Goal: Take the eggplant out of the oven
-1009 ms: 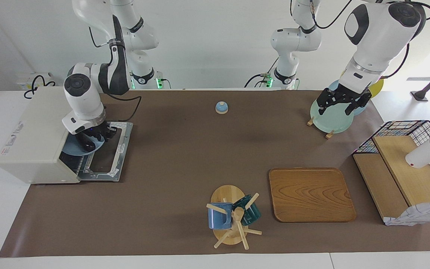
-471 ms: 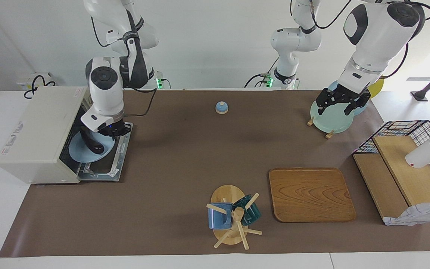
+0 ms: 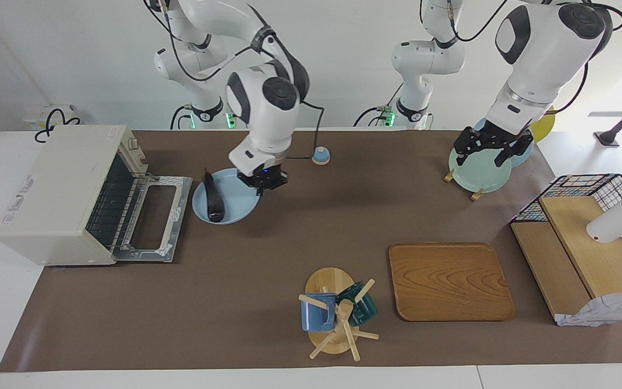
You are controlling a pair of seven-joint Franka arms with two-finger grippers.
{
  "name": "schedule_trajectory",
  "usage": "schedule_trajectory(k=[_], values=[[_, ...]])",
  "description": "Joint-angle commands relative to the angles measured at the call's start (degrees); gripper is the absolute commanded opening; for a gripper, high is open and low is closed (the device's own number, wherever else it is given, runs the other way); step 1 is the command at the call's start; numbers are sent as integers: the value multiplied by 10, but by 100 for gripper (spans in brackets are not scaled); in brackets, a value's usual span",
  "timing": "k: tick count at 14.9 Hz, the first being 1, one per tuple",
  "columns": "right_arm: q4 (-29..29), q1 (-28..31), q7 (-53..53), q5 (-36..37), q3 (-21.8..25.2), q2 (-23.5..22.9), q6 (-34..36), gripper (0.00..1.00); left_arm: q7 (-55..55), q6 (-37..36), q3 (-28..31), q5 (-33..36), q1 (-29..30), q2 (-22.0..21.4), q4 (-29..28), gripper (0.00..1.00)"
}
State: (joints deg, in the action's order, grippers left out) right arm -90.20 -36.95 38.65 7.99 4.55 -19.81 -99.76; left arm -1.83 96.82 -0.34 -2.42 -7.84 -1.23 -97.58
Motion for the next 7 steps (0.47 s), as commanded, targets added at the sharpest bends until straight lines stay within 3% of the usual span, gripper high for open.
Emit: schedule_trajectory(k=[1,7], values=[[169,-13,55,-25,-14,-137,41,0,3,9,0,-10,0,-7,-10,100],[176,-51,142,-32,-40,-186,-40,0,2,13,1,-18,0,-7,-10,100]])
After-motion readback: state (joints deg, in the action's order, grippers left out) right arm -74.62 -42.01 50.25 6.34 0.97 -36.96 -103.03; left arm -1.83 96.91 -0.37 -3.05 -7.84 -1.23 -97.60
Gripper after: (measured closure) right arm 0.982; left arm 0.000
